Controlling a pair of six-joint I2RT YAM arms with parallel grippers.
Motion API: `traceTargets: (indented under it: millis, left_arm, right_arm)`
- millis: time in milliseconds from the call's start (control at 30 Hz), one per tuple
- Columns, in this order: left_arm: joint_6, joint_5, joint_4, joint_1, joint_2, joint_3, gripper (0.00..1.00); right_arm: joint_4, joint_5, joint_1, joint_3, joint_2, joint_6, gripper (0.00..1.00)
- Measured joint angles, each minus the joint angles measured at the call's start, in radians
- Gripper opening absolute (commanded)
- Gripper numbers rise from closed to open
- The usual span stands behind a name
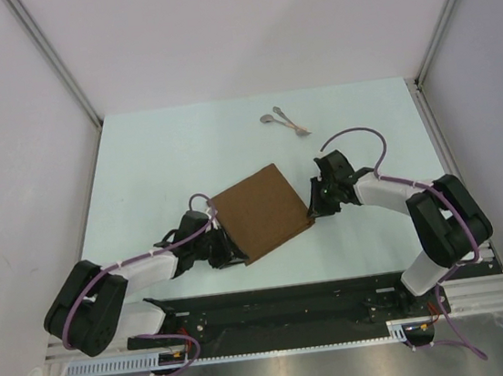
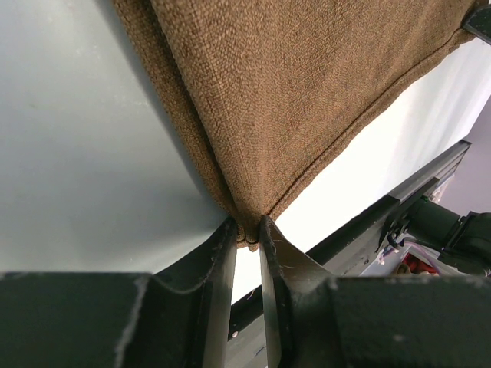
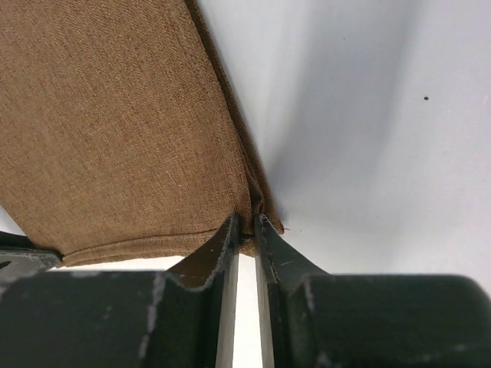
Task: Fold the napkin into a case and place the utensils inside
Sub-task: Pick up the top corner of the square-folded napkin from the center of the board.
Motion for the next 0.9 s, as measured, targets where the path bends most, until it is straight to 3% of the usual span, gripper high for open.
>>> traceTargets:
  millis: [100, 333, 433, 467, 533, 567, 733, 833, 900]
  left_arm:
    - [0.0, 0.0, 0.0, 0.0, -0.001, 0.0, 0.25]
    - [0.0, -0.001, 0.001, -0.001, -0.011, -0.008, 0.26]
    - [0.0, -0.001, 0.001, -0.002, -0.013, -0.009, 0.26]
    - [0.0, -0.001, 0.0, -0.002, -0.013, -0.009, 0.26]
    - [0.0, -0.001, 0.001, -0.002, -0.013, -0.009, 0.26]
    - [0.0, -0.001, 0.001, -0.002, -0.013, -0.009, 0.26]
    - [0.0, -0.001, 0.0, -0.002, -0.021, -0.013, 0.26]
    - [0.0, -0.001, 0.0, -0.002, -0.021, -0.014, 0.26]
    - [0.0, -0.001, 0.001, -0.002, -0.022, -0.015, 0.26]
  right_arm:
    - [-0.009, 0.018, 0.011, 0.004, -0.005, -0.001, 0.09]
    - [-0.043, 0.029, 0.016, 0.005, -0.042, -0.001, 0.17]
    - [-0.048, 0.029, 0.018, 0.005, -0.047, -0.001, 0.13]
    - [-0.049, 0.028, 0.018, 0.005, -0.047, -0.001, 0.14]
    - [-0.05, 0.027, 0.018, 0.005, -0.047, -0.001, 0.27]
    - [-0.05, 0.026, 0.018, 0.006, -0.047, -0.002, 0.27]
    - [-0.05, 0.017, 0.018, 0.006, -0.047, 0.0, 0.23]
    - [-0.05, 0.014, 0.018, 0.006, -0.047, 0.0, 0.07]
    - [-0.05, 0.009, 0.018, 0.006, -0.047, 0.0, 0.05]
